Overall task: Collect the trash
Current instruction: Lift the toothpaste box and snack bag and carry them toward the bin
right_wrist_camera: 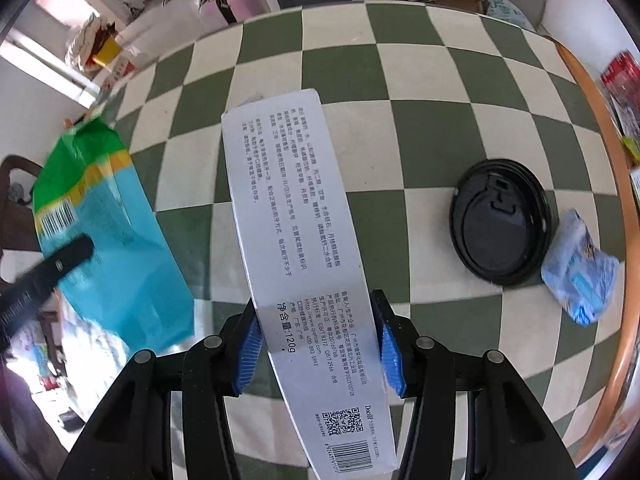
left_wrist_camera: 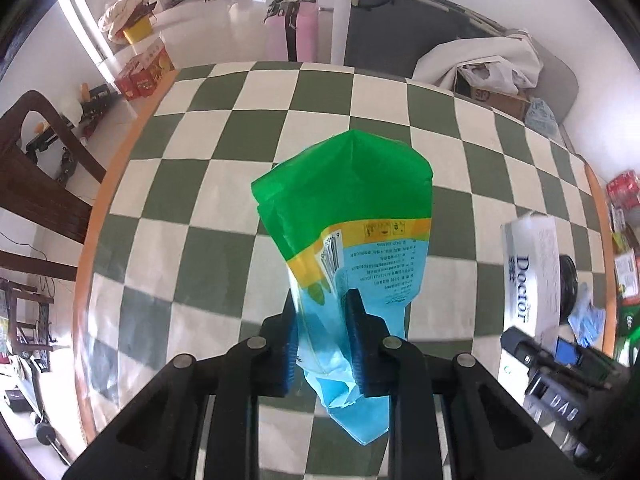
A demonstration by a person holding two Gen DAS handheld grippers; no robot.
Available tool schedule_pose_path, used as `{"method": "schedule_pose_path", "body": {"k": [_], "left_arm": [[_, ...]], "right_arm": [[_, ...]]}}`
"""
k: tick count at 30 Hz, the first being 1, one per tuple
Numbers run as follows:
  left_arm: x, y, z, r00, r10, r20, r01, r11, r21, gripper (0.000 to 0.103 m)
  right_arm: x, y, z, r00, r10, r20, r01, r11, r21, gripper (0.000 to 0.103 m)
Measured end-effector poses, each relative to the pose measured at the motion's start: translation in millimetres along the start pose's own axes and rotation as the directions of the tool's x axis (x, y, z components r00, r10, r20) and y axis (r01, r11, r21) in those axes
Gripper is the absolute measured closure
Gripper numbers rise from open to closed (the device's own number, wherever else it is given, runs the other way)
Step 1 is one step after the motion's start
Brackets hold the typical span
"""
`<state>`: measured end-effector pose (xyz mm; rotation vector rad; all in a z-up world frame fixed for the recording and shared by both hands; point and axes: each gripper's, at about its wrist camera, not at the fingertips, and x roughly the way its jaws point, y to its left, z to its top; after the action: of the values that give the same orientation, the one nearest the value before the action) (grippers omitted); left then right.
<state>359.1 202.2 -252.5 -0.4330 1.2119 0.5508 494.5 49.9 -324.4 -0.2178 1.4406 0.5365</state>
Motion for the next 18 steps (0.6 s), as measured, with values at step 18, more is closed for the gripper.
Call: {"method": "schedule_pose_path", "body": {"k": [18], "left_arm": [[-100.3, 46.7, -118.3, 0.988, -0.069, 0.135, 0.061, 0.996, 0.069, 0.085]], "right_arm": [[-102.1, 28.8, -126.7, 0.986, 0.024, 0.166, -0.03, 0.999, 0.033, 0.051]]}}
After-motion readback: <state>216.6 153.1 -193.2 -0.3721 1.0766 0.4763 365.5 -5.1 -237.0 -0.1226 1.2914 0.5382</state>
